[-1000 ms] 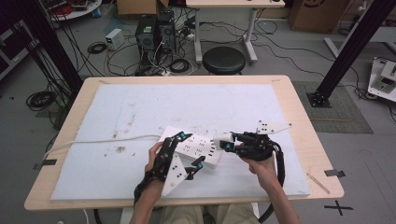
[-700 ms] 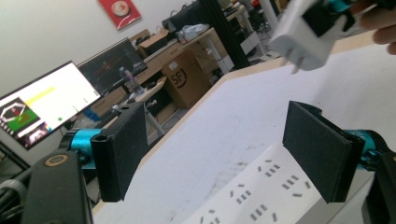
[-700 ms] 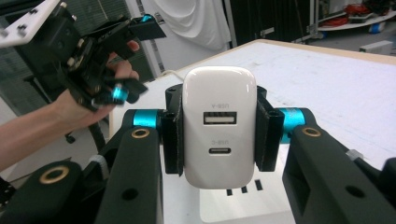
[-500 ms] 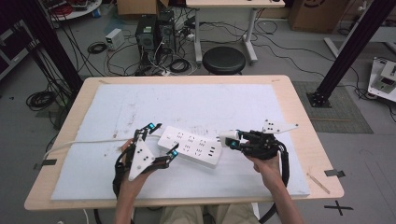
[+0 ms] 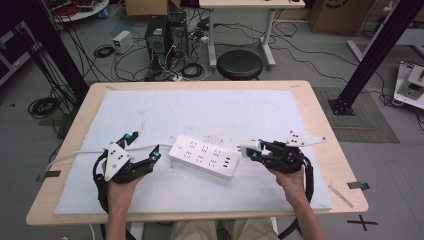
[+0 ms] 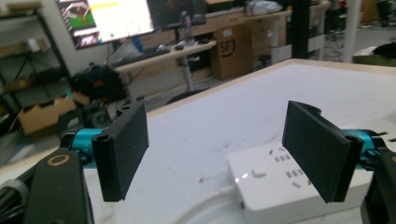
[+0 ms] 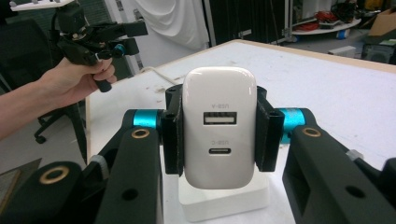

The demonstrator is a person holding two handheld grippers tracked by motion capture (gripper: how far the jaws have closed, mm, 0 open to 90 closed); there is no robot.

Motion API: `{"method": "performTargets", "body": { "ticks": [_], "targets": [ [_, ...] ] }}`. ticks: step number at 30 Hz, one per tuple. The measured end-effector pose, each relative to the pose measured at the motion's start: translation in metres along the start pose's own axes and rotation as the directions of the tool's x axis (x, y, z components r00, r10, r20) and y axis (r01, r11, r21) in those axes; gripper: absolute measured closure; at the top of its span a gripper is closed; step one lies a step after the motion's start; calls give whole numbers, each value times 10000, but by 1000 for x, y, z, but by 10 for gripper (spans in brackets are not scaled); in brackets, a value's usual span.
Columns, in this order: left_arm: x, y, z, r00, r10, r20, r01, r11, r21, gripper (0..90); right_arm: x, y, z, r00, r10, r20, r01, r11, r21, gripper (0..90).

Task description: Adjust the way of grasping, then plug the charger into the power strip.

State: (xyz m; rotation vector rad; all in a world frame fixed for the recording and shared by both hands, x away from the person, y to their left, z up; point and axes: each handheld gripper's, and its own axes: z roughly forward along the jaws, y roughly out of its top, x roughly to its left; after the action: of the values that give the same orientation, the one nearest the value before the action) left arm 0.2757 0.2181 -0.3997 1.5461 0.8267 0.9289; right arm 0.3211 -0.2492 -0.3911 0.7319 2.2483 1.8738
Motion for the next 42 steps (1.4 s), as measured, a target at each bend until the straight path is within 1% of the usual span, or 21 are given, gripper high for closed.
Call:
{"method": "performTargets", "body": {
  "ticks": [3, 5, 9, 11, 12, 15, 17, 18, 19, 20, 26, 28, 31, 32, 33, 34, 35, 37, 38, 39, 42],
  "targets": [
    [6, -5, -3, 9991, -409, -69, 410, 9990, 152, 227, 0, 0, -2, 10000, 34, 44, -34, 10000, -62, 634],
    [8, -7, -4, 9989, -459, -109, 461, 9986, 250, 227, 0, 0, -2, 10000, 21, 76, -20, 10000, -46, 633],
    [14, -12, -9, 9945, -875, -570, 902, 9948, 470, 228, 0, -1, -6, 9998, -33, 179, 32, 10000, 4, 634],
    [16, -13, -10, 9932, -979, -635, 1009, 9938, 457, 228, 0, -1, -6, 9998, -33, 179, 32, 10000, 4, 634],
    [19, -15, -13, 9882, -1198, -952, 1253, 9906, 548, 228, -1, -1, -6, 9997, -48, 233, 47, 10000, 9, 633],
    [24, -19, -16, 9776, -1509, -1467, 1639, 9832, 809, 227, -1, -1, -6, 9996, -56, 265, 55, 10000, 23, 633],
    [28, -21, -19, 9683, -1878, -1646, 2024, 9763, 764, 228, 0, -1, -6, 9995, -83, 295, 81, 10000, 53, 633],
    [28, -21, -19, 9683, -1878, -1646, 2024, 9763, 764, 227, 0, -1, -6, 9995, -139, 273, 136, 9999, 107, 633],
    [30, -23, -23, 9630, -2095, -1693, 2226, 9729, 626, 227, 0, -1, -6, 9995, -139, 273, 136, 9999, 107, 633],
    [31, -24, -26, 9621, -2135, -1696, 2268, 9719, 633, 228, -1, 1, -4, 9994, -147, 305, 135, 9992, 388, 633],
    [31, -23, -29, 9617, -2207, -1627, 2338, 9700, 665, 228, -3, 5, 0, 9995, -157, 279, 136, 9973, 727, 633],
    [31, -23, -29, 9623, -2194, -1606, 2326, 9702, 685, 227, -7, 10, 9, 9994, -133, 309, 92, 9915, 1294, 634],
    [30, -23, -29, 9638, -2169, -1552, 2297, 9708, 696, 228, -8, 11, 11, 9994, -84, 329, 35, 9892, 1466, 633],
    [30, -23, -29, 9638, -2169, -1552, 2297, 9708, 696, 228, -9, 13, 15, 9992, -154, 372, 87, 9850, 1722, 633],
    [27, -22, -28, 9658, -2141, -1461, 2260, 9716, 701, 227, -11, 18, 26, 9992, -159, 360, 68, 9707, 2402, 634],
    [27, -22, -28, 9658, -2141, -1461, 2260, 9716, 701, 227, -11, 18, 26, 9992, -159, 360, 68, 9707, 2402, 634],
    [25, -22, -28, 9665, -2169, -1372, 2277, 9713, 688, 227, -12, 24, 36, 9994, -131, 319, 30, 9542, 2990, 634],
    [23, -22, -28, 9685, -2101, -1339, 2212, 9724, 739, 228, -12, 29, 44, 9986, -372, 374, 221, 9391, 3429, 634],
    [23, -22, -28, 9685, -2101, -1339, 2212, 9724, 739, 227, -12, 29, 44, 9986, -372, 374, 221, 9391, 3429, 634],
    [23, -22, -29, 9693, -2081, -1311, 2190, 9728, 754, 227, -12, 36, 53, 9988, -456, 201, 344, 9230, 3833, 634],
    [23, -22, -30, 9695, -2073, -1307, 2184, 9728, 773, 228, -12, 38, 57, 9987, -489, 150, 390, 9170, 3969, 634]
  ]
}}
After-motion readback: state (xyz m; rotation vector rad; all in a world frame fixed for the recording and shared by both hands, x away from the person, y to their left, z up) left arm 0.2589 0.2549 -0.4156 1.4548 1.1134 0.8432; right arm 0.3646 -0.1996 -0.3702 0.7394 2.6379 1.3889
